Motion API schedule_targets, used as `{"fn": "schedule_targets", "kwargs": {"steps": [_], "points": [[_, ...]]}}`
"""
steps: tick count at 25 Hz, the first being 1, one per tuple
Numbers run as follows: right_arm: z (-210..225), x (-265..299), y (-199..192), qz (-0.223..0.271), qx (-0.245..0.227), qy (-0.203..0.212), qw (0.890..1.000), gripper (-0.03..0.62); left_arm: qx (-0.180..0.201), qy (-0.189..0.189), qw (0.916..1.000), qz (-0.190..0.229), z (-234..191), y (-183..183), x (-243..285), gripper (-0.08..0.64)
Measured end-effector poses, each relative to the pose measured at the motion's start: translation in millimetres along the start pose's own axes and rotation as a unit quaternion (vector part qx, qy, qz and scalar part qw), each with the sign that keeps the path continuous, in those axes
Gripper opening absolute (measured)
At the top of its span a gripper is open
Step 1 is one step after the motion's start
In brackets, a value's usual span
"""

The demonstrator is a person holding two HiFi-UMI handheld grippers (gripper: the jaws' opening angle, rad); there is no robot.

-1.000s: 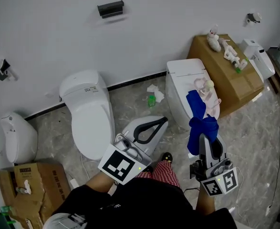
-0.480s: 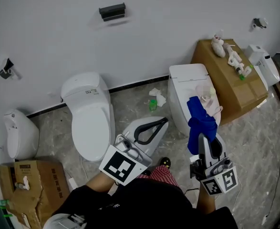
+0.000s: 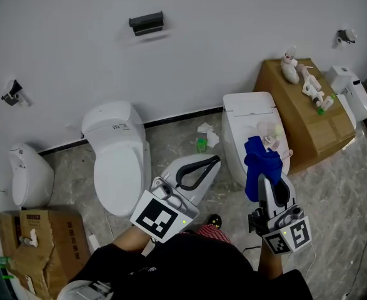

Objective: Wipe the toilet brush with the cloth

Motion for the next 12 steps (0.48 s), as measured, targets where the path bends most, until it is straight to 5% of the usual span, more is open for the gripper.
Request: {"fn": "schedule_targets", "kwargs": {"steps": [12], "points": [[48, 5, 5, -0.010, 0.003, 0.041, 0.999, 0.064, -0.011, 0.018, 0.9998, -0.004, 15, -6, 39, 0.008]]}}
Point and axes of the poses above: the fingertips, and each gripper's own axes: x forward along the fingers, z to its right, y out of its top, the point moved 9 cm from there along -x, backward along the fingers, and after that the axes turned 10 degrees about y, right-handed, at the moved point
